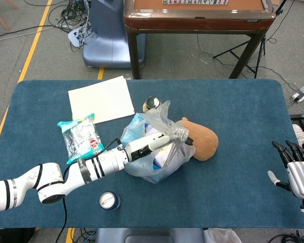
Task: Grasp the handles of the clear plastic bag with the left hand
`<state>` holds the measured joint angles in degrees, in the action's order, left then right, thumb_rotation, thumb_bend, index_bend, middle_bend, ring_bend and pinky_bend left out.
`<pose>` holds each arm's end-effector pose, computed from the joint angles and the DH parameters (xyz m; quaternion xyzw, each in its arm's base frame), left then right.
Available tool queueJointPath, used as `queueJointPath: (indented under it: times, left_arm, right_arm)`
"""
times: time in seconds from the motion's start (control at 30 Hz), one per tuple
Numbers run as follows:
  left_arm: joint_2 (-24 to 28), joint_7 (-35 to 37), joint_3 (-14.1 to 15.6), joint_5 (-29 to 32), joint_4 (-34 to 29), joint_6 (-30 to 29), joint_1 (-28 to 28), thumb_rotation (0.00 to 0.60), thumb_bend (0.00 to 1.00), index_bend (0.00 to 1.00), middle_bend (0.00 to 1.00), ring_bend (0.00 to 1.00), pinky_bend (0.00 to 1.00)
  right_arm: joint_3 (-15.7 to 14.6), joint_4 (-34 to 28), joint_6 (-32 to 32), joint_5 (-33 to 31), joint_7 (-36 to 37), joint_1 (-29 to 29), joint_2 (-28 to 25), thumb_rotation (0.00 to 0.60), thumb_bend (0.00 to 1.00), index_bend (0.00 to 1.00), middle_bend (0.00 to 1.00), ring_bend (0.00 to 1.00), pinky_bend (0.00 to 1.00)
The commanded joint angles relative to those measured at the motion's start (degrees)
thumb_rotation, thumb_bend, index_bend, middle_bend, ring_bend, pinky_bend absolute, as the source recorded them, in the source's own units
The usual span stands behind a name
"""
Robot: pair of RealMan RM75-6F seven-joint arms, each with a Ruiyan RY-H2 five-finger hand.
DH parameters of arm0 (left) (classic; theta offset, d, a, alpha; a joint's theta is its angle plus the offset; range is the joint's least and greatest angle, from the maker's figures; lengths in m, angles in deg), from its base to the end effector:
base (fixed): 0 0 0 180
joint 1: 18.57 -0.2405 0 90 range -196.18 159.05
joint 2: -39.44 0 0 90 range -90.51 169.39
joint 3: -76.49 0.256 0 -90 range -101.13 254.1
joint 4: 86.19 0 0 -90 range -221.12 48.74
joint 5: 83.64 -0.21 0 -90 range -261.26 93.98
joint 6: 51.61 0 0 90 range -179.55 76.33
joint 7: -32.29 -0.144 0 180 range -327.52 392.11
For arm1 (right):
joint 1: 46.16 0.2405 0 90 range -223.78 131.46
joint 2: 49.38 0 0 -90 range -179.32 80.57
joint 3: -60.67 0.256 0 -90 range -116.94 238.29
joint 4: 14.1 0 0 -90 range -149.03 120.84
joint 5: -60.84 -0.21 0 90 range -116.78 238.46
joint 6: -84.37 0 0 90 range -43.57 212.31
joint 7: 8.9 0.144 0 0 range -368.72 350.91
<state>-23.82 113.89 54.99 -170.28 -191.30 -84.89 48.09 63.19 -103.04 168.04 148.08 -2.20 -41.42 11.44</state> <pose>0.0655 0.3297 0.0787 0.5907 0.6650 0.4318 0.1495 -0.3263 -0.1803 0.1793 0.6020 -0.3925 0.3838 0.5798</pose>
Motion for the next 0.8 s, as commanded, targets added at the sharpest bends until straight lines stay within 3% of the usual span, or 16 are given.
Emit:
queueJointPath:
  times: [0.03,0.2,0.3,0.47,0.67,0.8]
  left_arm:
    - [1.38,9.17,0.89,-5.01,0.04,-0.59,1.18,0.000,0.10,0.20,0.10,0.03,0.00]
    - [2.67,20.62,3.64,-9.40,1.04,-2.24,3.36,0.028,0.10,0.20,0.10,0.04,0.00]
    - [3.78,26.92,5.71,-11.25,1.76,-3.43,4.66,0.110,0.10,0.20,0.10,0.08,0.04]
    - [5.33,33.65,8.51,-12.50,2.23,-4.48,6.64,0.263,0.10,0.21,0.12,0.11,0.23]
    - [4.07,35.30,10.19,-10.41,2.97,-3.36,8.86,0.292,0.10,0.21,0.12,0.10,0.18]
    - [2.62,36.22,10.63,-8.60,3.94,-2.53,10.38,0.313,0.10,0.21,0.12,0.10,0.22]
  right_arm:
    - [0.02,0.08,-0.04,-0.05,0.09,0.00,0.03,0.600,0.31,0.09,0.20,0.04,0.10]
    - [0.14,0.47,-0.30,-0.20,0.43,0.15,0.27,0.600,0.31,0.09,0.20,0.04,0.10]
    - [0.24,0.74,-0.53,-0.29,0.61,0.31,0.42,0.600,0.31,0.09,0.20,0.04,0.10]
    - [0.35,0.90,-0.81,-0.20,0.80,0.61,0.54,0.600,0.31,0.09,0.20,0.04,0.10]
    - [0.38,1.01,-1.03,-0.07,1.03,0.84,0.56,0.600,0.31,0.09,0.20,0.04,0.10]
    - [0.38,1.11,-1.07,-0.34,1.23,0.74,0.54,0.600,0.31,0.09,0.20,0.04,0.10]
